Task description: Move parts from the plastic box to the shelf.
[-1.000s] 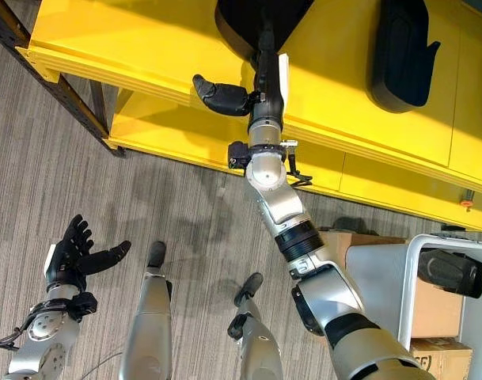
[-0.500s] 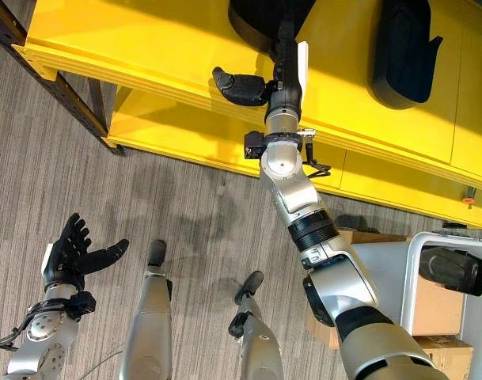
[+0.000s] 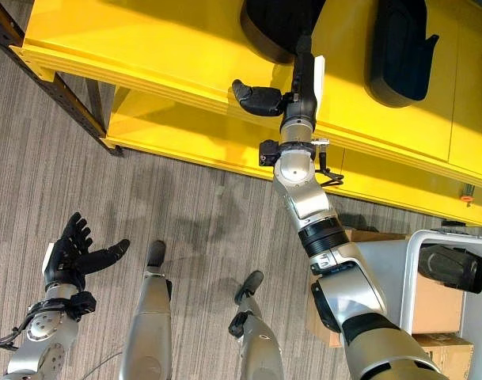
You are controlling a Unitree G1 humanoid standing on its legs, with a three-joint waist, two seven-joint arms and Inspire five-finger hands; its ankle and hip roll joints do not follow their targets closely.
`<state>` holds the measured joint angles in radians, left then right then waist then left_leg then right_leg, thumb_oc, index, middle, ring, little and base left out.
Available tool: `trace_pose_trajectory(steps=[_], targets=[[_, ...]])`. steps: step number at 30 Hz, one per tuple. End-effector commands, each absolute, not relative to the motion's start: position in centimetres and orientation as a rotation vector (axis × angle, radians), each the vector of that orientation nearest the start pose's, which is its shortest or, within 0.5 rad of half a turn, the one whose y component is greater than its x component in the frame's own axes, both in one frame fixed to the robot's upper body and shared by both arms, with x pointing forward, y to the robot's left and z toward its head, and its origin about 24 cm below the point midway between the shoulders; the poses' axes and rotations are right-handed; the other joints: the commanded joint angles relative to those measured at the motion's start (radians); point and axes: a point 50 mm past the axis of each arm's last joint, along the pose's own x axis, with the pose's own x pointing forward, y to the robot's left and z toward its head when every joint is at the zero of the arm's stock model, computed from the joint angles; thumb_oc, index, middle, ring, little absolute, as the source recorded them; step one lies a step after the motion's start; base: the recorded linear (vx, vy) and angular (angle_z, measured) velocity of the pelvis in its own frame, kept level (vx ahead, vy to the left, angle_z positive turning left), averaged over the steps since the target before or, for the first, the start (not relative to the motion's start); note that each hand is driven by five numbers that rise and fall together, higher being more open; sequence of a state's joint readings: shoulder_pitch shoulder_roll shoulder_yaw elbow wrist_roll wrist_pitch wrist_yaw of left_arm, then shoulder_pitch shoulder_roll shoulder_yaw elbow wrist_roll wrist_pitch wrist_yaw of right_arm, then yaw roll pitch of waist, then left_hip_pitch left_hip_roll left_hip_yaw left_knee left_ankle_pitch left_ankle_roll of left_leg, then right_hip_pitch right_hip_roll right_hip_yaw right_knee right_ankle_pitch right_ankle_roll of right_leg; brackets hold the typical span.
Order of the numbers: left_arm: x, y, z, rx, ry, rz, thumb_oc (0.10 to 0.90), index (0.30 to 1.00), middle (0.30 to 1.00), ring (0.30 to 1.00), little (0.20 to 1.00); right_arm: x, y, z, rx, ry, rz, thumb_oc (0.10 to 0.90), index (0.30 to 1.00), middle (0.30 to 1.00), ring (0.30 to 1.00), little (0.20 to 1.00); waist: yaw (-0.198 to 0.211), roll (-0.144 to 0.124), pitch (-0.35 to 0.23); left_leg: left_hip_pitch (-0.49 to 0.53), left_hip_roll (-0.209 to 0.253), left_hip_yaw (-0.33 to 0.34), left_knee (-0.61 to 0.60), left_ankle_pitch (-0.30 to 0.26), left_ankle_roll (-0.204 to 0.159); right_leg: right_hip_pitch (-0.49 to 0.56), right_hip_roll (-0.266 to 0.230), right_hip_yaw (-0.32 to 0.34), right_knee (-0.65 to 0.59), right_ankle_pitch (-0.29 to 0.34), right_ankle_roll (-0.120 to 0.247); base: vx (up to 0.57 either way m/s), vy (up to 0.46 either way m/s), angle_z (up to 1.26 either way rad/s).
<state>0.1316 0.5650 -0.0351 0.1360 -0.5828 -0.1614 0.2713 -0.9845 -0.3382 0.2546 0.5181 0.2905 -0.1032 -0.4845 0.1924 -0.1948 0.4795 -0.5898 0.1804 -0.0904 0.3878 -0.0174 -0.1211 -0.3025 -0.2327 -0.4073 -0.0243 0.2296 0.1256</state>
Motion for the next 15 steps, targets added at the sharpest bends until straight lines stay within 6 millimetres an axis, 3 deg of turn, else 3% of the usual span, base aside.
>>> trace_pose_trajectory(steps=[1, 15], targets=[[21.2, 28.4, 6.1, 0.011, -0.077, 0.341, 0.900, 1.000, 1.000, 1.000, 1.000, 36.9, -15.6, 29.8, -0.069, -0.767, -0.246, 0.900, 1.000, 1.000, 1.000, 1.000, -0.003, 0.022, -0.025, 0.059, -0.036, 0.020, -0.190, 0.070, 0.087, 0.113, 0.010, 0.038, 0.174, -0.205, 0.037, 0.00, -0.001, -0.06], [21.2, 28.6, 5.9, 0.009, -0.072, 0.358, 0.900, 1.000, 1.000, 1.000, 1.000, 34.5, -14.6, 32.0, -0.065, -0.926, -0.201, 0.900, 1.000, 1.000, 1.000, 1.000, -0.016, 0.010, -0.041, 0.060, -0.035, 0.025, -0.181, 0.061, 0.089, 0.116, 0.014, 0.041, 0.173, -0.206, 0.036, 0.00, 0.000, -0.01]])
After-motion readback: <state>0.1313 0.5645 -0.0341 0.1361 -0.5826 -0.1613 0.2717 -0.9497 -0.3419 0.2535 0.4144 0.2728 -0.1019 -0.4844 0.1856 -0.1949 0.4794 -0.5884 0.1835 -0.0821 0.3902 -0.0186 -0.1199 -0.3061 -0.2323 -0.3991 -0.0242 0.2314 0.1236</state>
